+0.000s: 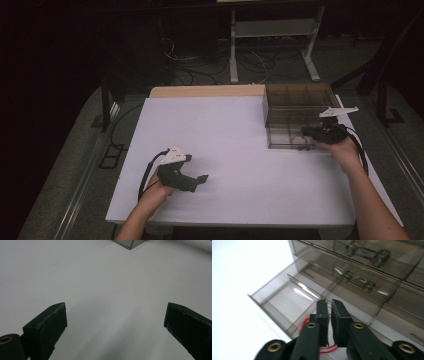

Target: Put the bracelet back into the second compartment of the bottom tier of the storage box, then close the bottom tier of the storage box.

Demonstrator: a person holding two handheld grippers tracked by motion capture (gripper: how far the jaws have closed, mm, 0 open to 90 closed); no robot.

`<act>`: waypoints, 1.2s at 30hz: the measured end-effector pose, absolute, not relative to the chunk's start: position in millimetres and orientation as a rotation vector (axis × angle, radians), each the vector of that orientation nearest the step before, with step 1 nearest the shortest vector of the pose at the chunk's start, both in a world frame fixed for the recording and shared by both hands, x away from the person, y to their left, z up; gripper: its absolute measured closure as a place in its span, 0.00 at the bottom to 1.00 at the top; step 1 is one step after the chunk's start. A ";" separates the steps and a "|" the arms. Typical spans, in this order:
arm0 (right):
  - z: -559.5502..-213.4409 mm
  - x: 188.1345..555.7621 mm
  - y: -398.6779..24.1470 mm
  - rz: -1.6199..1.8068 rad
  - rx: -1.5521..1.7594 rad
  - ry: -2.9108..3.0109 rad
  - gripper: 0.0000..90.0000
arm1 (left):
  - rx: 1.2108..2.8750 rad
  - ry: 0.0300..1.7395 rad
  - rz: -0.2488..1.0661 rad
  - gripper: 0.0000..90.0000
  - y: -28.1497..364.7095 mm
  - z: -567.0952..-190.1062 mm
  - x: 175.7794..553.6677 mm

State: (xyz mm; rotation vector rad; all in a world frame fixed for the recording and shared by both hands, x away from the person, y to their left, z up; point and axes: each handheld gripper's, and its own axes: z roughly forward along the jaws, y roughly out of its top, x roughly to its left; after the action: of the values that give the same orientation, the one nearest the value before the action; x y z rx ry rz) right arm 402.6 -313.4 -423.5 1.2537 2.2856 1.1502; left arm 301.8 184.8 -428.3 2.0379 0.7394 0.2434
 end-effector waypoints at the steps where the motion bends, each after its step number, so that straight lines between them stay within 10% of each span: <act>1: -422.2 401.5 -313.1 1.158 1.252 2.287 0.97 | 2.039 0.738 0.245 0.04 185.1 -428.2 302.0; 36: -415.6 358.1 -310.4 1.195 1.239 2.380 0.99 | 2.037 0.736 0.244 0.04 186.3 -427.4 300.3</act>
State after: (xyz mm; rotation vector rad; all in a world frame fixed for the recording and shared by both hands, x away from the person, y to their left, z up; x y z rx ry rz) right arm 358.1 -310.4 -415.6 1.2394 2.3801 1.1951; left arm 300.3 186.3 -427.4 2.0366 0.7364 0.2443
